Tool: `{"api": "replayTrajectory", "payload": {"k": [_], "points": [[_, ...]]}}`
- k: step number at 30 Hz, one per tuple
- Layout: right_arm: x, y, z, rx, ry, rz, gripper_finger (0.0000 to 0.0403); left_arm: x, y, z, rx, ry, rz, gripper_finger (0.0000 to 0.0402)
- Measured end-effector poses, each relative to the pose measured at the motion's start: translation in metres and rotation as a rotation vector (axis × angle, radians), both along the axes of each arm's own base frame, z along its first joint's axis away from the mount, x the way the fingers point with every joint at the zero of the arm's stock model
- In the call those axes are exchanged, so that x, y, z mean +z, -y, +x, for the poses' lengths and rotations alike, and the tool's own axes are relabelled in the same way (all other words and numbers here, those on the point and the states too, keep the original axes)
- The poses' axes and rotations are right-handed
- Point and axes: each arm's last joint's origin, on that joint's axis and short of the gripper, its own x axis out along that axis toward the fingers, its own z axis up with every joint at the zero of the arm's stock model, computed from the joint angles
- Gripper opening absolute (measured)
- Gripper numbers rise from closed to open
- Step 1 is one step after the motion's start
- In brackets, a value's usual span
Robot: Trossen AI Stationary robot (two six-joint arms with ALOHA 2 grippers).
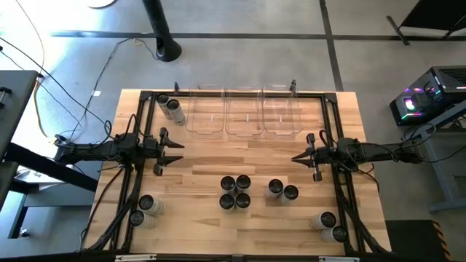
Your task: Sort soda cans
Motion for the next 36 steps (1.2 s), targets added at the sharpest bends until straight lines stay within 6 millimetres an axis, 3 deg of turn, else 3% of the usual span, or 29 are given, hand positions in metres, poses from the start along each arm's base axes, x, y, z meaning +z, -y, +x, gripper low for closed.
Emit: {"api": "replayTrajectory", "payload": {"k": [6,10,20,25,28,32,36], "points": [[0.0,0.0,0.0,0.0,0.0,0.0,0.0016,0.009,-0.001,0.0,0.034,0.095,0.25,0.0182],[0.0,0.0,0.0,0.0,0.0,0.0,0.0016,0.015,-0.001,-0.001,0.046,0.153,0.309,0.0182],[0.001,0.0,0.0,0.002,0.009,-0.026,0.0016,0.026,0.0,-0.003,0.021,0.268,0.032,0.0182],[0.02,0.0,-0.001,0.003,0.2,0.039,0.0016,0.037,0.0,-0.007,-0.011,0.389,-0.136,0.0182],[0.038,0.0,-0.005,0.025,0.393,0.095,0.0016,0.04,-0.001,-0.009,-0.006,0.426,-0.13,0.0182],[0.063,0.0,-0.019,0.122,0.653,0.32,0.0016,0.041,-0.001,-0.009,0.01,0.434,-0.077,0.0182],[0.077,0.001,-0.023,0.104,0.723,0.291,0.0016,0.042,-0.001,-0.01,-0.001,0.45,-0.122,0.0182]]}}
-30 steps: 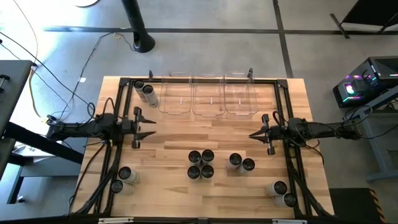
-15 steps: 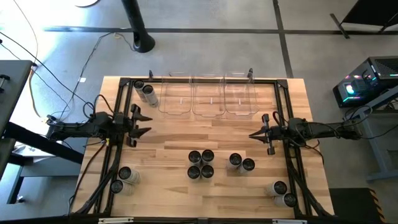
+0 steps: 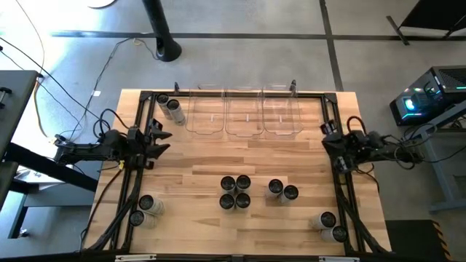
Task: Sort soda cans
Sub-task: Put the middle right white-pink soda can into the right transparent bin
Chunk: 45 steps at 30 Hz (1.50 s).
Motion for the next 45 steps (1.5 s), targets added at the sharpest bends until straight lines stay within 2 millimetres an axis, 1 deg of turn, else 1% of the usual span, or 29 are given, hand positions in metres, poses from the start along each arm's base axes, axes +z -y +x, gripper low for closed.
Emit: {"api": "replayTrajectory", "payload": {"k": [2,6,10,13,17,22,24,26,30,34,40,45], "points": [[0.006,0.001,0.002,-0.035,-0.06,-0.005,0.0016,0.0,0.0,0.0,-0.007,0.003,-0.013,0.0182],[0.026,0.001,0.012,-0.086,-0.283,-0.029,0.002,0.0,0.0,0.0,0.006,-0.001,0.008,0.0182],[0.045,0.0,0.027,-0.091,-0.538,-0.073,0.0045,0.001,0.0,0.0,0.001,0.013,-0.001,0.0182],[0.056,-0.001,0.04,-0.08,-0.74,-0.081,0.0082,0.001,0.0,0.0,-0.016,0.006,-0.035,0.0182],[0.077,-0.003,0.057,-0.063,-0.971,-0.058,0.0151,-0.003,0.0,0.002,-0.019,-0.037,-0.044,0.0182],[0.103,-0.006,0.08,-0.005,-1.167,-0.032,0.0248,-0.008,0.0,0.004,-0.005,-0.088,-0.012,0.0182],[0.111,-0.008,0.09,0.03,-1.221,-0.024,0.0278,-0.008,0.0,0.004,0.005,-0.087,0.009,0.0182],[0.115,-0.01,0.101,0.051,-1.283,-0.013,0.0298,-0.007,0.0,0.004,0.014,-0.083,0.027,0.0182],[0.114,-0.02,0.119,0.068,-1.414,-0.043,0.0309,-0.006,0.0,0.003,0.036,-0.071,0.038,0.0182],[0.108,-0.036,0.137,0.032,-1.489,-0.055,0.0309,-0.006,0.0,0.003,0.039,-0.072,0.044,0.0182],[0.087,-0.062,0.16,-0.052,-1.584,-0.056,0.0309,-0.006,0.0,0.003,0.039,-0.072,0.044,0.0182],[0.069,-0.075,0.173,-0.064,-1.665,-0.005,0.0309,-0.006,-0.001,0.003,0.04,-0.072,0.044,0.0182]]}}
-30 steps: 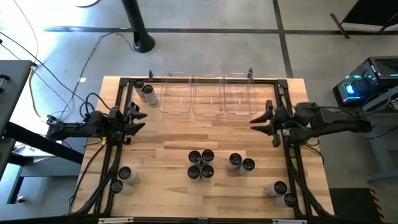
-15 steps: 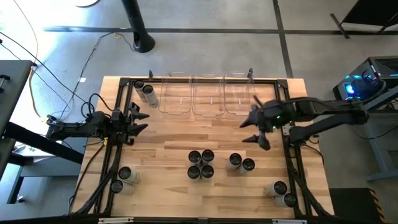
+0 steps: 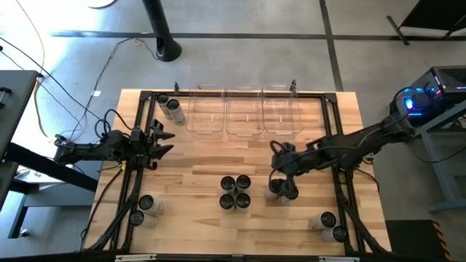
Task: Sort soda cans
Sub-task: Put the middle right white-pink soda can into the right transparent bin
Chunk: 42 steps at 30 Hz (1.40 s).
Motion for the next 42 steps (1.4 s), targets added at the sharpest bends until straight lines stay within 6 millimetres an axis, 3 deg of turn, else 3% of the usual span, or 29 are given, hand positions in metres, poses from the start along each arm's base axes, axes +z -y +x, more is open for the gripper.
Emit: {"api": "replayTrajectory", "payload": {"k": [17,27,42], "points": [[-0.03,-0.033,0.006,-0.05,-0.107,-0.088,0.0309,0.002,0.0,-0.001,0.009,0.024,0.018,0.0182],[-0.026,-0.037,0.002,-0.065,-0.059,-0.13,0.0309,0.002,0.0,-0.001,-0.011,0.022,-0.027,0.0182],[-0.024,-0.04,0.0,-0.032,-0.07,-0.053,0.0309,0.001,0.0,-0.001,-0.022,0.017,-0.051,0.0182]]}}
